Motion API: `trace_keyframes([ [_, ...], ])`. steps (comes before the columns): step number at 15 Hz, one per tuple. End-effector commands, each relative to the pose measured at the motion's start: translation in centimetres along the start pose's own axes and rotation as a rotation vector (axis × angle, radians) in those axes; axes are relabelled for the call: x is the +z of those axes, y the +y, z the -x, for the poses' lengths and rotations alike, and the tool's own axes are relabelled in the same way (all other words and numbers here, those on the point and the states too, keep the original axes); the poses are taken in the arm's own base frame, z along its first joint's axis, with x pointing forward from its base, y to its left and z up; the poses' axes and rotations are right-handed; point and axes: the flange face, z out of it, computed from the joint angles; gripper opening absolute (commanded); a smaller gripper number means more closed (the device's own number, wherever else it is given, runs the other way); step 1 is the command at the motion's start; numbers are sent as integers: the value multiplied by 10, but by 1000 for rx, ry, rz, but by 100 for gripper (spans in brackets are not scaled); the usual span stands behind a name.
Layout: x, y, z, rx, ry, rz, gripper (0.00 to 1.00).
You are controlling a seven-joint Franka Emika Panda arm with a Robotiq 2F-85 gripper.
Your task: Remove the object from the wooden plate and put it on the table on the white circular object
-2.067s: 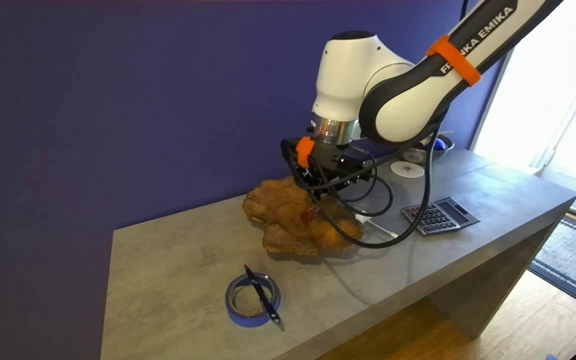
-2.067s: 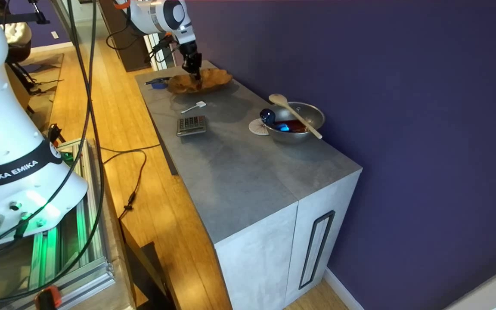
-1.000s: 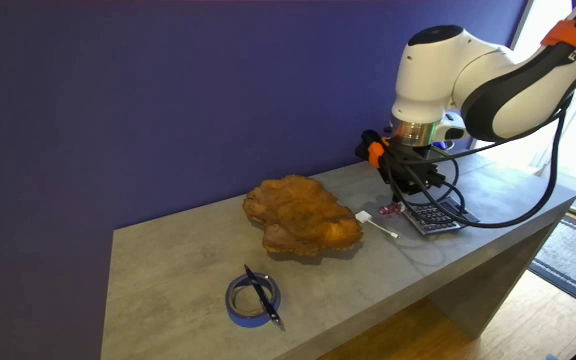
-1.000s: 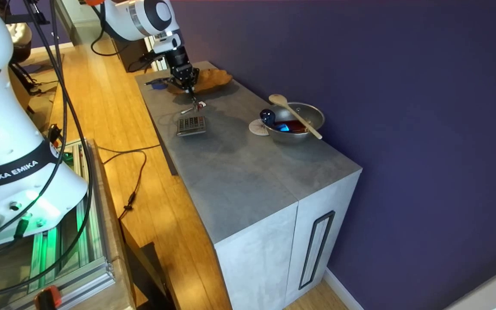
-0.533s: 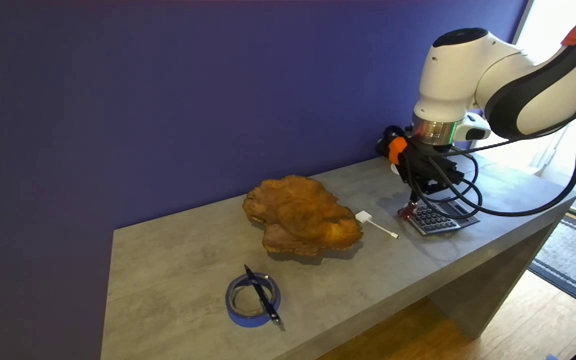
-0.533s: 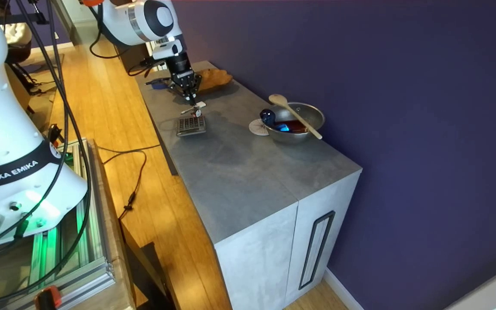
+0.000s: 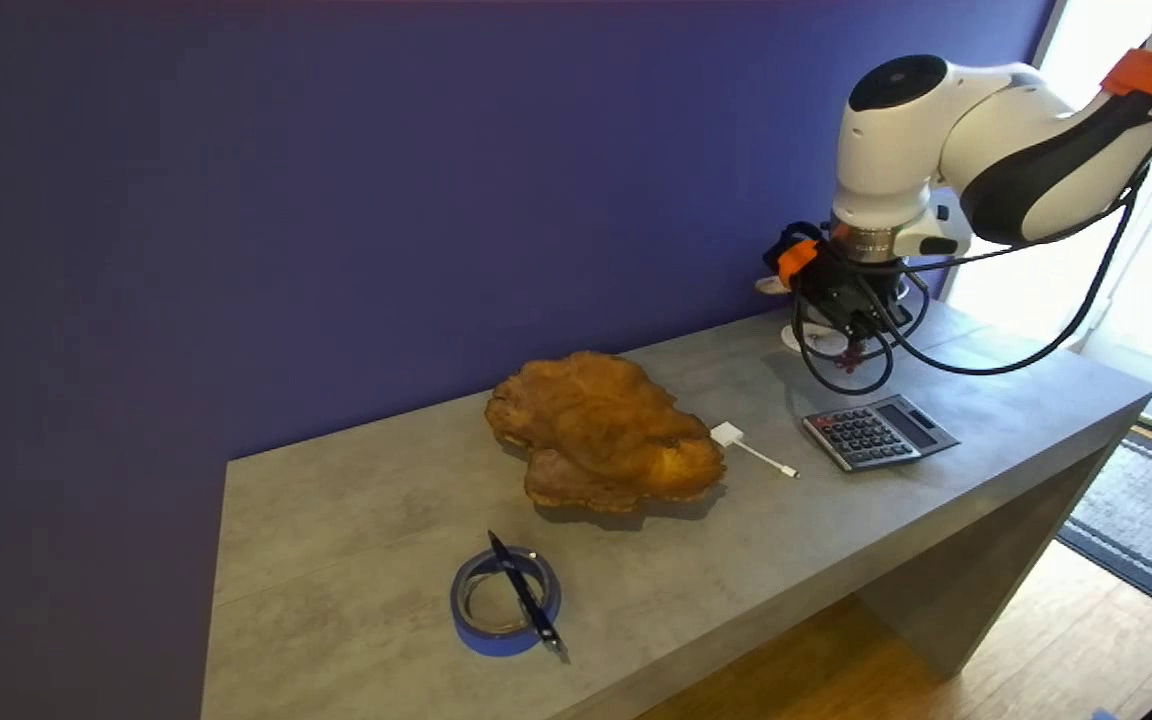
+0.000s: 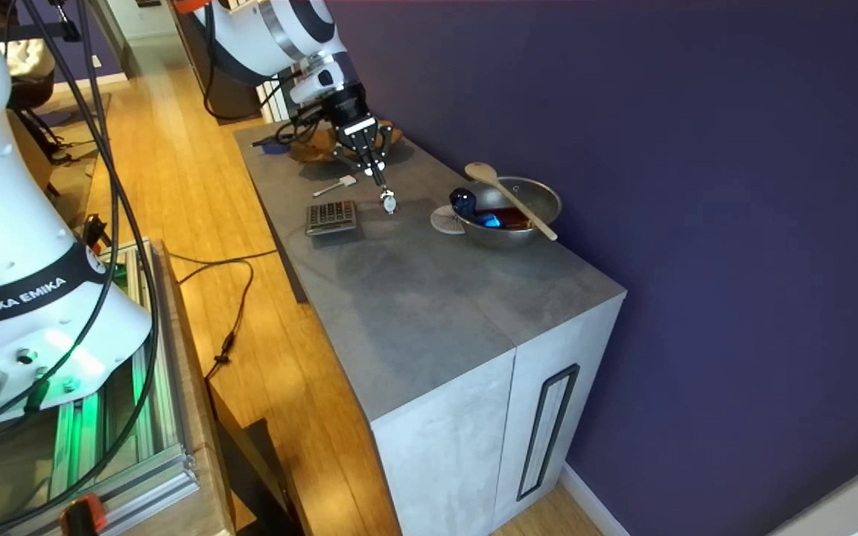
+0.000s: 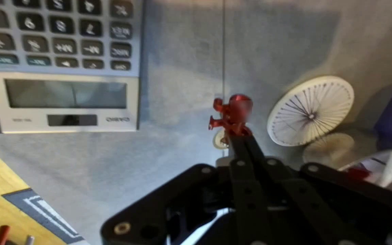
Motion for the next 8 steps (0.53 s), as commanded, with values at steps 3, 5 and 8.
trace_keyframes([
  [3,-10,-25,-8,-14,60,-33,3],
  [5,-7,-22,-6,-22,50,-19,3],
  [8,-5,-23,-8,-19,49,-13,3],
])
